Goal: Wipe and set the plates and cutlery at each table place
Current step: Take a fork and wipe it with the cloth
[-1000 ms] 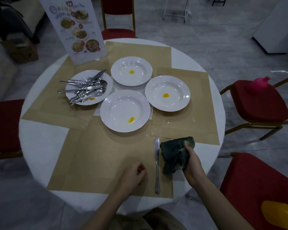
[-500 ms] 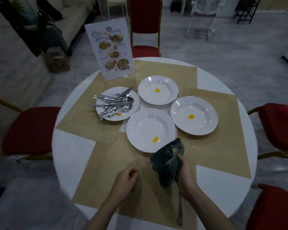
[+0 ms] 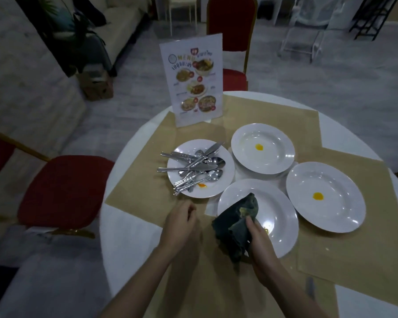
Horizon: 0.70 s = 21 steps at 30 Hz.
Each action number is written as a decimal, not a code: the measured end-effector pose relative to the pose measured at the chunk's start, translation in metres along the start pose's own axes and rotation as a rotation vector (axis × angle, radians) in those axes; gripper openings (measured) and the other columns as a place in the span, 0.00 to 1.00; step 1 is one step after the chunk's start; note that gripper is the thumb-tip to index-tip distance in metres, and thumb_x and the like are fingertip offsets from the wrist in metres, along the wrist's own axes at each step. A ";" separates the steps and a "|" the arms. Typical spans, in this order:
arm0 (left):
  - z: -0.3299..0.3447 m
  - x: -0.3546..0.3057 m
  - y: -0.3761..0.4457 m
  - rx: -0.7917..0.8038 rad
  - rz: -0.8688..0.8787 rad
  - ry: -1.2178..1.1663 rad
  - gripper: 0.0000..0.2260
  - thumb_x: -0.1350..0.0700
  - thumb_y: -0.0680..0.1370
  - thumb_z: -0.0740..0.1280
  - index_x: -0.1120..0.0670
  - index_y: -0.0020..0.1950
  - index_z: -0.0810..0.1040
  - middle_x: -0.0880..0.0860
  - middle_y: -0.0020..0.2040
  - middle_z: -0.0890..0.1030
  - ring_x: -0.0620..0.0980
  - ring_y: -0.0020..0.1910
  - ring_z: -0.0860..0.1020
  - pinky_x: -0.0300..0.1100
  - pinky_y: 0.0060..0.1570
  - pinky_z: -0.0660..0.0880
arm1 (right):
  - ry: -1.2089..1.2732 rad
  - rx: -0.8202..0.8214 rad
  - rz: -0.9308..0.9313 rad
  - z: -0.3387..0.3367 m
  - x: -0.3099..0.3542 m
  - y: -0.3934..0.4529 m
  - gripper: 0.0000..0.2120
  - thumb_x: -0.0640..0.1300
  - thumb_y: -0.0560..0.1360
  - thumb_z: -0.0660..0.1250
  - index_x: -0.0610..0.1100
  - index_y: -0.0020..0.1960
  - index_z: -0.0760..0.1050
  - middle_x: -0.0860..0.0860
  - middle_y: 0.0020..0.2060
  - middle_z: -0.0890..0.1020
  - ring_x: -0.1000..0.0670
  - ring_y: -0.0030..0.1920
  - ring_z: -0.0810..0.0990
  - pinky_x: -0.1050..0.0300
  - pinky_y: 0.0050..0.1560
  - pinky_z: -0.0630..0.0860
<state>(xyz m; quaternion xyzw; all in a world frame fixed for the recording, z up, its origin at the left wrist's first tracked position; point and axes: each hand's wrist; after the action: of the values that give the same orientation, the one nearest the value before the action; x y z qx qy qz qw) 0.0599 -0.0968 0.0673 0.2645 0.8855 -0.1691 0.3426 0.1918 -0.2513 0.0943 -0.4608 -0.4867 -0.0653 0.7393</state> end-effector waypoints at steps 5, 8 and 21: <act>-0.010 0.006 0.070 -0.056 0.199 0.314 0.06 0.58 0.78 0.63 0.56 0.53 0.76 0.54 0.51 0.75 0.54 0.51 0.74 0.48 0.47 0.73 | 0.021 -0.063 0.041 0.020 -0.004 0.012 0.13 0.54 0.82 0.55 0.54 0.62 0.74 0.54 0.55 0.82 0.52 0.55 0.80 0.50 0.55 0.78; -0.009 0.007 0.094 0.057 0.234 0.531 0.08 0.57 0.79 0.62 0.56 0.56 0.75 0.55 0.56 0.75 0.55 0.57 0.73 0.49 0.50 0.72 | 0.050 -0.095 0.058 0.025 -0.008 0.016 0.14 0.55 0.82 0.56 0.55 0.63 0.74 0.53 0.57 0.81 0.49 0.58 0.79 0.45 0.62 0.76; -0.008 0.023 0.119 0.007 0.311 0.558 0.04 0.59 0.74 0.68 0.58 0.46 0.78 0.57 0.45 0.78 0.58 0.46 0.77 0.51 0.42 0.74 | 0.065 -0.126 0.072 0.046 0.001 0.027 0.17 0.54 0.82 0.55 0.51 0.68 0.72 0.52 0.58 0.81 0.50 0.57 0.79 0.55 0.53 0.77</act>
<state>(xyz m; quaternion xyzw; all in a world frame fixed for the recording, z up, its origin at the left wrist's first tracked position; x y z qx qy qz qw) 0.1106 0.0110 0.0427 0.4341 0.8936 -0.0387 0.1071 0.1764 -0.2017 0.0831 -0.5213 -0.4405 -0.0841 0.7261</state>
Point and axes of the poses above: each hand's wrist, its own y-axis towards the middle knuckle, its own z-axis out of the palm, x = y × z
